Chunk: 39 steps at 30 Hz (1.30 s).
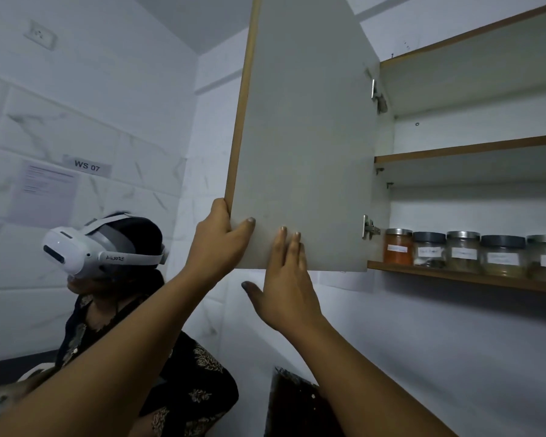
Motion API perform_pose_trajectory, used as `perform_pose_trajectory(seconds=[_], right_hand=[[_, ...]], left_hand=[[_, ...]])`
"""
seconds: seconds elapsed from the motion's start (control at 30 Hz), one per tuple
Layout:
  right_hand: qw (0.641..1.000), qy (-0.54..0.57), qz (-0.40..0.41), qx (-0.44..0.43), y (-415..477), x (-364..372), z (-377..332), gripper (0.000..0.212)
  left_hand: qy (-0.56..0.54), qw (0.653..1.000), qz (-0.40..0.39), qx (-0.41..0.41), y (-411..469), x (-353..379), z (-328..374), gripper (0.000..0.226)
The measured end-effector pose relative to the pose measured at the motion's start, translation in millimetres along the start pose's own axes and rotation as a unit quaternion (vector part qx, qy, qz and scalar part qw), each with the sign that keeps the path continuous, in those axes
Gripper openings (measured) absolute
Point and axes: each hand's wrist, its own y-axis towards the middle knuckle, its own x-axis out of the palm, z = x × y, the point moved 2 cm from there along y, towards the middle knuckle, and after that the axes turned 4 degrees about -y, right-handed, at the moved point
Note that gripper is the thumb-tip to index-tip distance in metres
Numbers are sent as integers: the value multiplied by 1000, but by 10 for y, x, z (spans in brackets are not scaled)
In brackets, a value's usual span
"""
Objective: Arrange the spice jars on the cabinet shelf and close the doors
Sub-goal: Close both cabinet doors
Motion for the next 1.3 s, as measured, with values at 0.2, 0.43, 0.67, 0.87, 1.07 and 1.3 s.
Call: perform_pose_trajectory(seconds=[0.2, 0.43, 0.67, 0.87, 1.07, 1.3], right_hand=[[997, 17, 65, 32, 9, -65, -22, 98], [992, 10, 121, 16, -287, -415, 183, 85], [984, 33, 174, 23, -791, -1072, 705, 59], [973, 68, 215, 58, -1230, -1633, 1245, 33], [950, 140, 232, 154, -1548, -2003, 1969, 7], [936, 102, 208, 264, -1630, -2234, 2583, 19]], left_hand=[[-26, 999, -22, 40, -81, 27, 98, 25], [-32, 994, -47, 97, -315, 262, 427, 18], [-77, 978, -119, 155, -701, 810, 1009, 35], [-56, 974, -125, 183, -990, 1560, 1446, 46], [34, 972, -133, 192, -1242, 2404, 1807, 49], [77, 965, -169, 187, -1388, 3270, 1972, 66]])
